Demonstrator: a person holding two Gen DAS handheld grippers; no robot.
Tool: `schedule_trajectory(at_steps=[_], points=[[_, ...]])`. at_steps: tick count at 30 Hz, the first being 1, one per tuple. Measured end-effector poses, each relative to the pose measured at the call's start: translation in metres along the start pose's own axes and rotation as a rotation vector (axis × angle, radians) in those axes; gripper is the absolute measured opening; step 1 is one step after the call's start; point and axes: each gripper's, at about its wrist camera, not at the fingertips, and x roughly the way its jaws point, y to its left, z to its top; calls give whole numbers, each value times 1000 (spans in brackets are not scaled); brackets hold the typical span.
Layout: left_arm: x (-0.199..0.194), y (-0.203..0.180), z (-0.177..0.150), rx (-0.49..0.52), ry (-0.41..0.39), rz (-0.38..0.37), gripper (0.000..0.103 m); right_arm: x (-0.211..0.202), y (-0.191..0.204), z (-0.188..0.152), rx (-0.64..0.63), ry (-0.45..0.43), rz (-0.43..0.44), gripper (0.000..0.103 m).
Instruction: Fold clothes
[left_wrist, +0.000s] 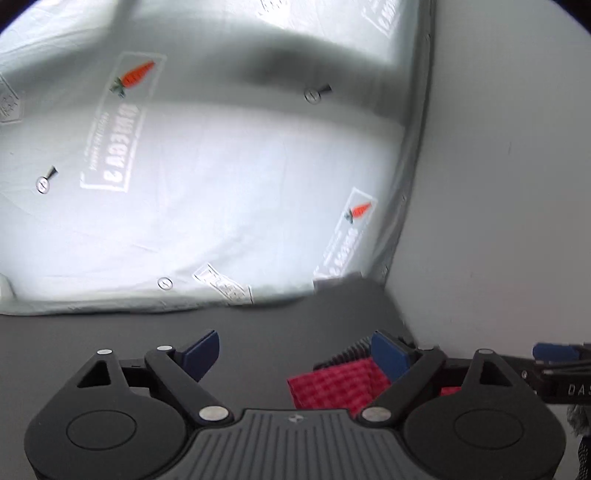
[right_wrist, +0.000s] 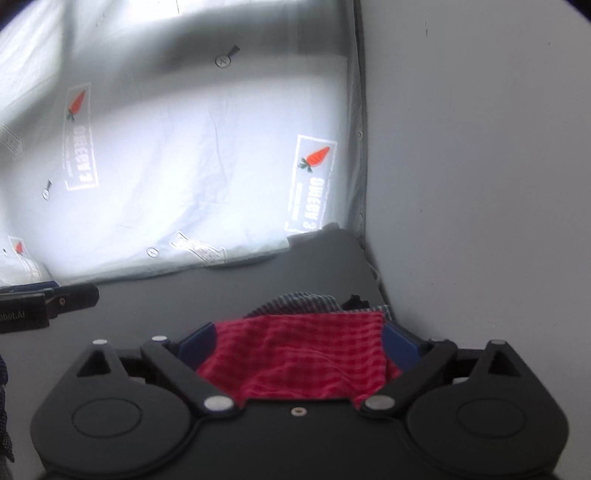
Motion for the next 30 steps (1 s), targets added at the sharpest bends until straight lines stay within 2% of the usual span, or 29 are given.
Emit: schedule_trajectory(at_steps=[2, 5, 8, 12, 16, 19, 21, 24, 27, 30], points=[[-41, 19, 18, -46, -115, 27, 102, -19, 11, 4, 9, -50, 57, 103], [-102, 38, 41, -76, -246, 82, 103, -45, 35, 7, 7, -144, 104, 103], [-154, 53, 53, -108, -325, 157, 103, -69, 63, 4, 23, -228, 156, 103], [-216, 85, 59, -208, -391, 241, 103, -97, 113, -1, 14, -278, 146, 103], [-267, 122, 55, -237, -410, 316, 103, -126, 173, -8, -45, -274, 164, 103], [-305, 158, 44, -219, -407, 316, 103, -154, 226, -27, -96, -295, 156, 103], [-328, 185, 36, -205, -375, 283, 103, -174, 264, -42, -127, -313, 144, 103], [-368, 224, 19, -182, -329, 231, 103, -204, 320, -68, -87, -303, 161, 103], [-404, 255, -1, -115, -273, 239, 103, -229, 368, -92, -38, -271, 175, 103], [-437, 284, -26, -68, -178, 258, 103, -255, 407, -117, -54, -221, 138, 103]])
